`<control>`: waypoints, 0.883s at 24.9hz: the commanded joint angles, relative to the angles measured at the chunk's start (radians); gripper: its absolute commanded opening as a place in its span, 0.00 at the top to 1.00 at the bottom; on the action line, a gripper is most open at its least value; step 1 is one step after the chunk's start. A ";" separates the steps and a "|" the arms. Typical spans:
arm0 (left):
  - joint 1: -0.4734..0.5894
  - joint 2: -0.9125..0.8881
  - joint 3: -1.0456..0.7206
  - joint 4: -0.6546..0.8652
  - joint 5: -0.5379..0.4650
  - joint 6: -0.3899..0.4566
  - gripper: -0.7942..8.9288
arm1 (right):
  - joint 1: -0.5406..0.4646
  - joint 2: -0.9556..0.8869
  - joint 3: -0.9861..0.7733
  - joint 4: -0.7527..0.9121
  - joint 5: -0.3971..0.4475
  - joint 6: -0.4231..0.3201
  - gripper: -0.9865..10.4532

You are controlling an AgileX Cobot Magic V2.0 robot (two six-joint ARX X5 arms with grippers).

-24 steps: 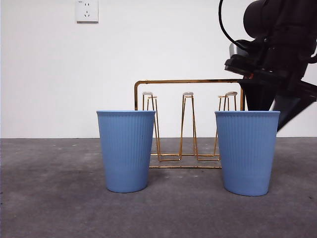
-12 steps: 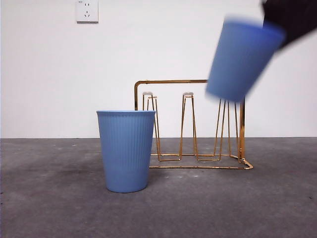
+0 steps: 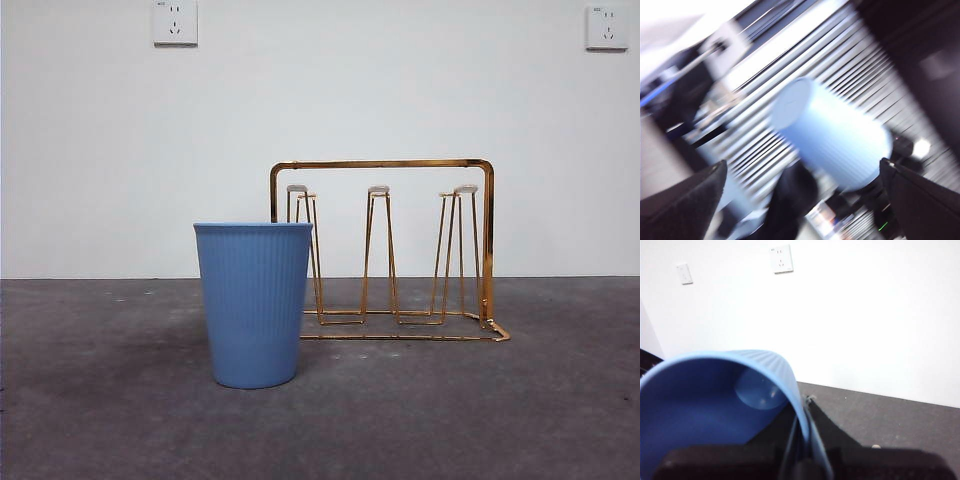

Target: Pick up cup 1,put cup 1 in the cup rack,pick up cup 2,put cup 2 in the cup rack

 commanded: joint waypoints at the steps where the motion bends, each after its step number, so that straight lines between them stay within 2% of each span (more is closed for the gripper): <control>1: -0.034 0.056 0.004 0.126 -0.051 -0.127 0.24 | 0.002 -0.001 -0.008 0.053 0.004 0.005 0.92; 10: -0.094 0.140 0.010 0.248 -0.252 -0.141 0.24 | 0.002 0.034 -0.008 0.132 -0.010 0.013 0.92; 17: -0.099 0.146 0.015 0.268 -0.283 -0.141 0.24 | 0.063 0.111 -0.008 0.182 -0.027 0.020 0.92; 22: -0.099 0.146 0.015 0.281 -0.299 -0.141 0.24 | 0.174 0.167 -0.008 0.211 0.043 0.001 0.92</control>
